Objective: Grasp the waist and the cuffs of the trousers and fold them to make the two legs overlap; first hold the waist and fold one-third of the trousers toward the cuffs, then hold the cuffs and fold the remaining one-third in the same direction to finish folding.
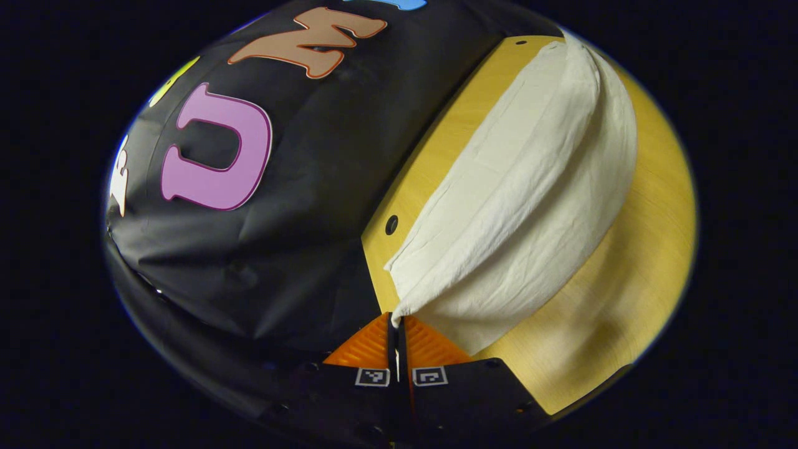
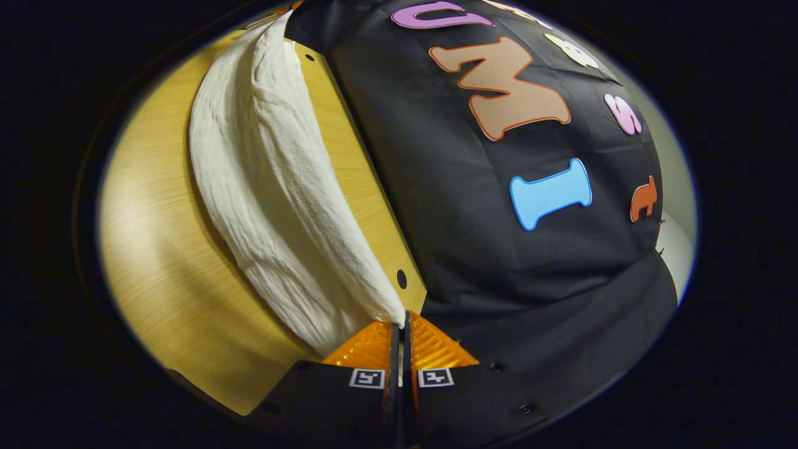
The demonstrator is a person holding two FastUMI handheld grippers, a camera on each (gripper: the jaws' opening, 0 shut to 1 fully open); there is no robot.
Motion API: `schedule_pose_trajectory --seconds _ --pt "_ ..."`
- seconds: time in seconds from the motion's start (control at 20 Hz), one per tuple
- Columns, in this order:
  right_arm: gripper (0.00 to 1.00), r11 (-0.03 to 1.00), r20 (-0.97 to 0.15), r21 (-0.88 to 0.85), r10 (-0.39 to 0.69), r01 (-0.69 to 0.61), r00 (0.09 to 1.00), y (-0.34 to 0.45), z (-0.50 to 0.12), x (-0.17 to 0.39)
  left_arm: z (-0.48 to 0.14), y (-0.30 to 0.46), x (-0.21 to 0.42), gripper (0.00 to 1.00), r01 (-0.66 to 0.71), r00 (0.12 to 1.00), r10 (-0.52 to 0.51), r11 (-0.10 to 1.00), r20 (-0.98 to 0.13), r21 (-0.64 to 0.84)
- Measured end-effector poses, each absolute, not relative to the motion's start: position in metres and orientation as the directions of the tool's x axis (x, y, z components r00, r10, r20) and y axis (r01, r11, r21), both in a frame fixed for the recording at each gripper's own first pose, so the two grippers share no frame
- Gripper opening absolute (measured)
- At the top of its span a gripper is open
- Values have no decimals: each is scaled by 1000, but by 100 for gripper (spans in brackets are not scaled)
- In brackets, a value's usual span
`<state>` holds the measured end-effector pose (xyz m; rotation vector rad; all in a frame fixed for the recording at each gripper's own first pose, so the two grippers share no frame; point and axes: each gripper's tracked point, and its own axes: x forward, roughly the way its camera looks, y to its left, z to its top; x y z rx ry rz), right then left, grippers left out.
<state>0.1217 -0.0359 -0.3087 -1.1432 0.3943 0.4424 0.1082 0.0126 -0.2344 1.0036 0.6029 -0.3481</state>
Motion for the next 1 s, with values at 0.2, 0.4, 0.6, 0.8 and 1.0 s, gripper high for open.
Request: schedule_pose_trajectory --seconds 0.2,0.4,0.6,0.8,1.0 --pt "5 351 -495 -784 144 -512 857 -25 -312 153 -232 6 140 0 531 796 0 478 -605 699" --pt "5 371 -494 -776 147 -511 857 -13 -325 184 -237 0 179 0 491 814 28 502 -581 712" --pt "5 392 -518 -754 139 -527 844 -3 -353 207 -245 -11 209 0 438 829 65 542 -555 718" --pt "5 414 -567 -718 116 -559 815 -1 -389 221 -259 -23 223 0 438 833 77 514 -548 737" --pt "5 448 -597 -688 99 -571 796 7 -414 226 -274 -26 234 0 406 842 118 505 -527 761"
